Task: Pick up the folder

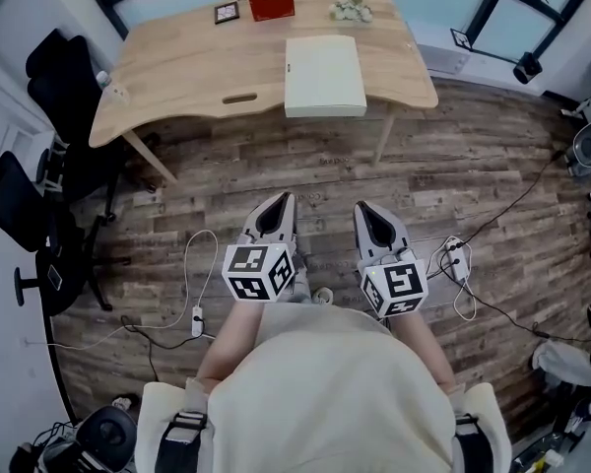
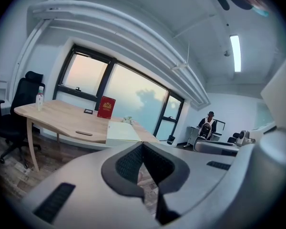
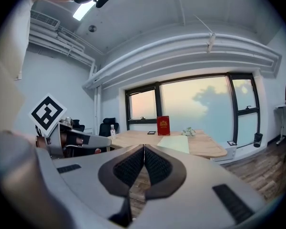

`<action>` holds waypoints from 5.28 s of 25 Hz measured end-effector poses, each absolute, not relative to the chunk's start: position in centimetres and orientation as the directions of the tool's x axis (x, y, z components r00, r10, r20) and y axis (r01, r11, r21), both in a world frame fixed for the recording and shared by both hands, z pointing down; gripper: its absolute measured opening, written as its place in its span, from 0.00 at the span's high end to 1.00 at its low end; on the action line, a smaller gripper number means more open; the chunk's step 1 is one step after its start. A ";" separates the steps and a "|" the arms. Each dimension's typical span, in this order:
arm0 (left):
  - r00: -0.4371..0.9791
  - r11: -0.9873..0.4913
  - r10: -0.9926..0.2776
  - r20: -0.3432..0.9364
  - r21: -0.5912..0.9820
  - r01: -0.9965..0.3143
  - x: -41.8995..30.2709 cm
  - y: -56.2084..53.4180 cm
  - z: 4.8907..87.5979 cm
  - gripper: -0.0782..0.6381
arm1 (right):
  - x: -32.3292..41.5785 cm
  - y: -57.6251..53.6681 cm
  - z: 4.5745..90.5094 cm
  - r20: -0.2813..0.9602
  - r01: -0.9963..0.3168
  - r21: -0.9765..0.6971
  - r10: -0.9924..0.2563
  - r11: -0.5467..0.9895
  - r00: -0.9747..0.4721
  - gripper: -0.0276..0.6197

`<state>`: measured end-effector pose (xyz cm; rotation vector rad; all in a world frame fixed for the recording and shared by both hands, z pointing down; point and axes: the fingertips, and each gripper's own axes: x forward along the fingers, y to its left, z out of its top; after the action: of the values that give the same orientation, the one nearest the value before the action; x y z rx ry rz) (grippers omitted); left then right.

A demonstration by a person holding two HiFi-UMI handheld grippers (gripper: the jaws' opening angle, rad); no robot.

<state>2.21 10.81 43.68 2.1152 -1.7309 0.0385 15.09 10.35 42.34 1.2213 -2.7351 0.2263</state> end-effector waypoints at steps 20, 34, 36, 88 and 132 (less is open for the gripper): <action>0.261 -0.171 -0.924 0.279 0.308 -0.936 -2.9 -0.2 44.7 0.86 | 9.2 -0.8 42.4 0.201 -0.755 -0.087 -0.731 0.650 -0.652 0.93; 0.347 -0.254 -0.893 0.287 0.316 -0.914 -6.4 -8.8 44.4 0.86 | 4.7 -9.1 41.9 0.214 -0.793 -0.086 -0.766 0.603 -0.606 0.93; 0.356 -0.264 -0.890 0.285 0.315 -0.912 -6.9 -9.9 44.4 0.86 | 4.2 -10.0 41.8 0.209 -0.799 -0.088 -0.773 0.595 -0.599 0.93; 0.417 -0.292 -0.848 0.327 0.368 -0.883 -13.0 -20.6 49.1 0.86 | 5.4 -20.6 57.6 0.149 -0.415 -0.902 -0.819 0.116 -0.553 0.93; 0.290 -0.153 -0.884 0.365 0.361 -0.920 -14.7 -25.5 50.6 0.86 | 8.5 -31.7 66.1 0.074 -0.042 -0.997 -0.914 -0.063 -0.399 0.24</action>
<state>-14.74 -25.53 50.59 2.0501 -1.6072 0.0907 8.52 -31.69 66.11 1.7147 -2.4195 2.5074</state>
